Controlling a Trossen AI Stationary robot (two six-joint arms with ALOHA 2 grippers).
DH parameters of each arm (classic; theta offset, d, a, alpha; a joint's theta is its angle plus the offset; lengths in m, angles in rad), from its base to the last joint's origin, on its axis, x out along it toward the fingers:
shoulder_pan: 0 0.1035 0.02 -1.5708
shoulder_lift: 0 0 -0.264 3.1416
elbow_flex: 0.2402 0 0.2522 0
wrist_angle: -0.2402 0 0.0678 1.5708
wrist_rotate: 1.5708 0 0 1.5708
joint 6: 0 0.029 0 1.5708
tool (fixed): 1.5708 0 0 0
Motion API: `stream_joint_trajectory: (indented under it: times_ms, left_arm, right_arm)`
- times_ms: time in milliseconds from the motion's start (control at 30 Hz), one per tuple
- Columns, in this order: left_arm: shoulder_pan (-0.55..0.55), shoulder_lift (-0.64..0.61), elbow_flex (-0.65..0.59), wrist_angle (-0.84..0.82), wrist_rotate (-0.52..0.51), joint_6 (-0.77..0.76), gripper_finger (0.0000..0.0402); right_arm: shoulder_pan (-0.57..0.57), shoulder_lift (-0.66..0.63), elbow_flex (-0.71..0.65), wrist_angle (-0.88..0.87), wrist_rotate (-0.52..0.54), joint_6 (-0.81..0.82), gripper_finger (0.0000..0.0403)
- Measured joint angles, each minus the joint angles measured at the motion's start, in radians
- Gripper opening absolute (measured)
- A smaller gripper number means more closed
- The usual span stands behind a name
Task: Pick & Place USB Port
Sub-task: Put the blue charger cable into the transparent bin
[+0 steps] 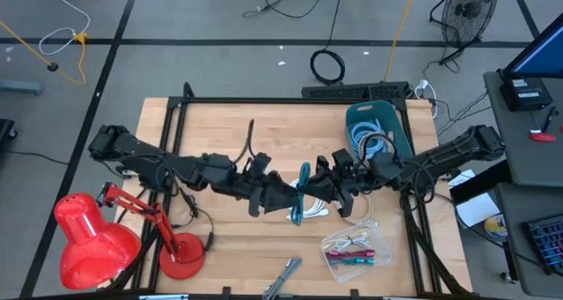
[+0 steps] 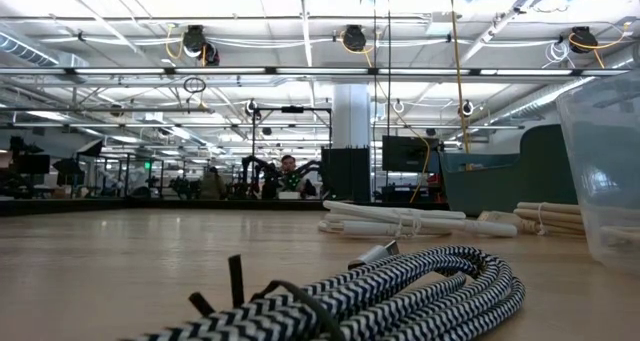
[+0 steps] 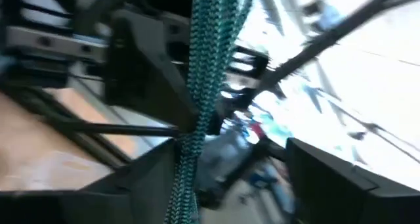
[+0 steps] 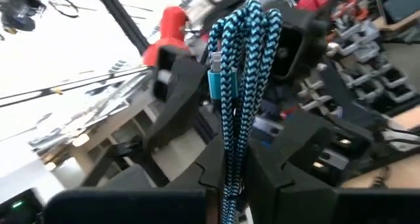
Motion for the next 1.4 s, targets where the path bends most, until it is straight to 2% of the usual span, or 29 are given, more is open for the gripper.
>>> stream_joint_trajectory:
  times_ms: [100,167,267,367,500,633,800,933,1233,1400]
  left_arm:
    - [0.018,0.004,-0.004,0.108,0.142,-0.031,0.0313]
    - [0.025,0.005,-0.004,0.191,0.254,0.004,0.0327]
    - [0.021,-0.015,0.002,0.25,0.353,0.012,0.0335]
    - [0.019,-0.015,0.002,0.205,0.369,0.027,0.0333]
    - [0.036,-0.013,0.0,0.078,0.357,0.024,0.0322]
    - [0.055,-0.013,0.0,-0.07,0.335,0.0,0.0311]
    - [0.076,-0.013,0.0,-0.208,0.288,0.0,0.0303]
    - [0.081,-0.01,0.0,-0.24,0.28,0.013,0.0303]
    - [0.081,0.004,0.0,-0.297,0.25,0.021,0.0303]
    - [0.081,0.008,0.0,-0.324,0.24,0.012,0.0303]
  right_arm:
    - [0.0,-0.013,0.003,-0.01,-0.04,0.002,0.0022]
    - [-0.003,-0.027,0.004,-0.041,-0.132,0.001,0.0018]
    - [-0.011,-0.058,-0.002,-0.201,-0.316,0.004,0.0017]
    - [0.004,-0.117,-0.001,-0.452,-0.435,-0.014,0.0019]
    - [0.071,-0.191,0.0,-0.751,-0.519,-0.09,0.0022]
    - [0.136,-0.239,0.0,-0.899,-0.489,-0.106,0.0023]
    - [0.218,-0.221,0.0,-1.027,-0.43,-0.1,0.0023]
    - [0.267,-0.165,0.0,-1.081,-0.379,-0.116,0.0024]
    - [0.322,0.013,0.009,-1.166,-0.377,-0.208,0.0024]
    - [0.321,0.074,0.057,-1.228,-0.299,-0.304,0.0024]
